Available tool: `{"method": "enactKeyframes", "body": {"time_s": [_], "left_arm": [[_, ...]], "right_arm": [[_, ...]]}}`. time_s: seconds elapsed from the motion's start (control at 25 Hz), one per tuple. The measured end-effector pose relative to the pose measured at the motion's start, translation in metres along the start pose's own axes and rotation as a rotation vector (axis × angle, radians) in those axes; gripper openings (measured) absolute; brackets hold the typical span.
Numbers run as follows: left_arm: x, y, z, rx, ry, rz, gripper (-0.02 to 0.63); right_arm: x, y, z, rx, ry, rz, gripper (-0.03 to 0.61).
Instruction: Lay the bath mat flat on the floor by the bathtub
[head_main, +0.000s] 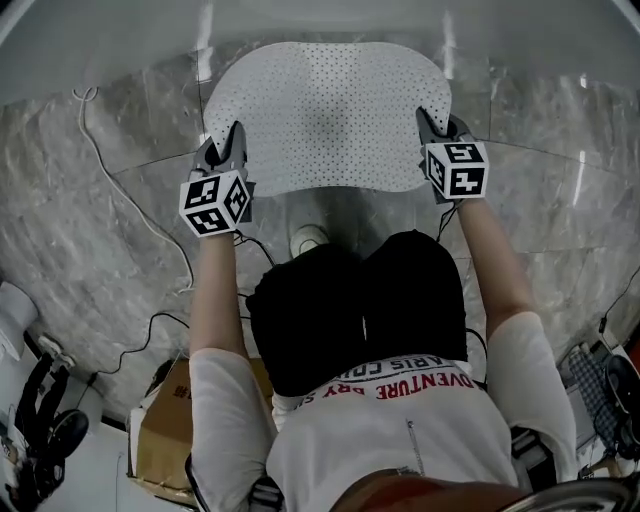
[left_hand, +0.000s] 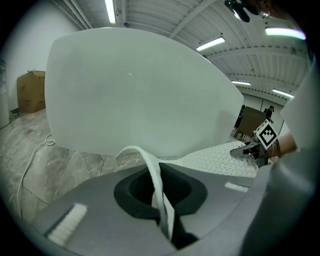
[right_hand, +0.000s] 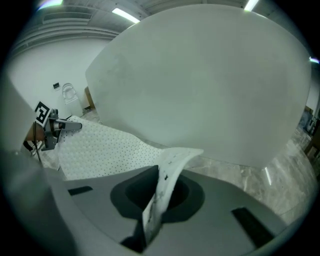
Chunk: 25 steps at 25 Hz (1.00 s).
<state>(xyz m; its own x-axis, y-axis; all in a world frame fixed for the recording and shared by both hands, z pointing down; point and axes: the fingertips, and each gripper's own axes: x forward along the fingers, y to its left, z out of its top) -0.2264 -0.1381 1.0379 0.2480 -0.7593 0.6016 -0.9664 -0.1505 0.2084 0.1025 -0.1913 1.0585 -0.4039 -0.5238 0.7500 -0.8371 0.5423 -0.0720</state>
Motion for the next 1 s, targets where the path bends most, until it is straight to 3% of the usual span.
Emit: {"method": "enactKeyframes", "body": {"time_s": [0.28, 0.52, 0.56, 0.64, 0.68, 0.84, 1.0], "left_arm": [[0.033, 0.023, -0.049, -0.021, 0.067, 0.036, 0.020], [0.044, 0.060, -0.087, -0.090, 0.175, 0.160, 0.024], [0.045, 0.064, -0.089, -0.118, 0.175, 0.170, 0.061], [0.043, 0.072, -0.092, -0.171, 0.160, 0.195, 0.231], [0.041, 0.075, -0.092, -0.186, 0.149, 0.213, 0.268], [0.031, 0.086, -0.082, -0.171, 0.110, 0.274, 0.336], [0.027, 0.075, -0.068, -0.155, 0.099, 0.247, 0.337]], "right_arm": [[0.030, -0.028, -0.052, 0.046, 0.080, -0.031, 0.018], [0.048, -0.044, -0.089, 0.096, 0.184, -0.001, 0.020], [0.049, -0.047, -0.092, 0.104, 0.191, -0.008, 0.026], [0.048, -0.055, -0.095, 0.115, 0.187, -0.045, 0.155], [0.046, -0.058, -0.094, 0.114, 0.180, -0.069, 0.192], [0.038, -0.063, -0.085, 0.083, 0.144, -0.126, 0.204], [0.034, -0.058, -0.075, 0.103, 0.120, -0.107, 0.204]]}}
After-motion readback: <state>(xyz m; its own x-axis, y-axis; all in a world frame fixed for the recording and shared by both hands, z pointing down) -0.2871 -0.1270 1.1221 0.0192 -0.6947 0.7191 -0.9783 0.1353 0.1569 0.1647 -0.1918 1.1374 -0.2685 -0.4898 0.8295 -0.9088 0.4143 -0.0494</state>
